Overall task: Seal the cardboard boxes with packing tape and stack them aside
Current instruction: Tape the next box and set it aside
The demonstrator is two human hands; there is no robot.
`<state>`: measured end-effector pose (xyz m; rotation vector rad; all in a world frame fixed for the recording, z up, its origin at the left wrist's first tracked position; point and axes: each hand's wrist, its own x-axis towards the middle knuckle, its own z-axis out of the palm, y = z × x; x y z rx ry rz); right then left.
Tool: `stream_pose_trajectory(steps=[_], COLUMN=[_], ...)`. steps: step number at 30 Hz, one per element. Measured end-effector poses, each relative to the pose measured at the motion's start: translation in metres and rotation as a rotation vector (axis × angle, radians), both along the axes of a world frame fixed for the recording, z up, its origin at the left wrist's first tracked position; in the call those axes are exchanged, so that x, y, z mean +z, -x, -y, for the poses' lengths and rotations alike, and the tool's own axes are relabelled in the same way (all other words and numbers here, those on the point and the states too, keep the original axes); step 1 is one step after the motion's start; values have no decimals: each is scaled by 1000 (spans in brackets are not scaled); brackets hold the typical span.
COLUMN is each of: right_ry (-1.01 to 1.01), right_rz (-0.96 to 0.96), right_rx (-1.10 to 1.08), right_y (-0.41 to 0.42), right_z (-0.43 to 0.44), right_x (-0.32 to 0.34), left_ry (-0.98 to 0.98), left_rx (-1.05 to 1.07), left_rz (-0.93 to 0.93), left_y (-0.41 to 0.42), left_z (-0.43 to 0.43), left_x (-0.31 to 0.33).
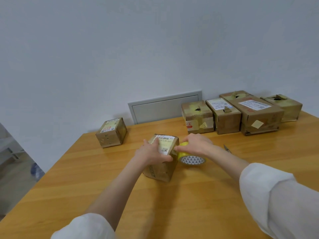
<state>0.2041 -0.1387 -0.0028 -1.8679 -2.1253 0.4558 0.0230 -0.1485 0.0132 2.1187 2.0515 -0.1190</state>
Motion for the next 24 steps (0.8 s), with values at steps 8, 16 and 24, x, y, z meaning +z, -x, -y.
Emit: stream_pose_trajectory(steps=[8, 16, 24], right_ry=[51, -12, -58], right_rz=[-402, -641, -591], right_rx=[117, 278, 304], right_y=[-33, -34, -25], right_z=[10, 17, 15], right_x=[15, 40, 45], left_ry=[-122, -154, -183], left_rx=[77, 233, 253], left_rz=[430, 929, 1004], left_y=[4, 21, 29], left_z=[10, 12, 15], left_x=[9, 0, -10])
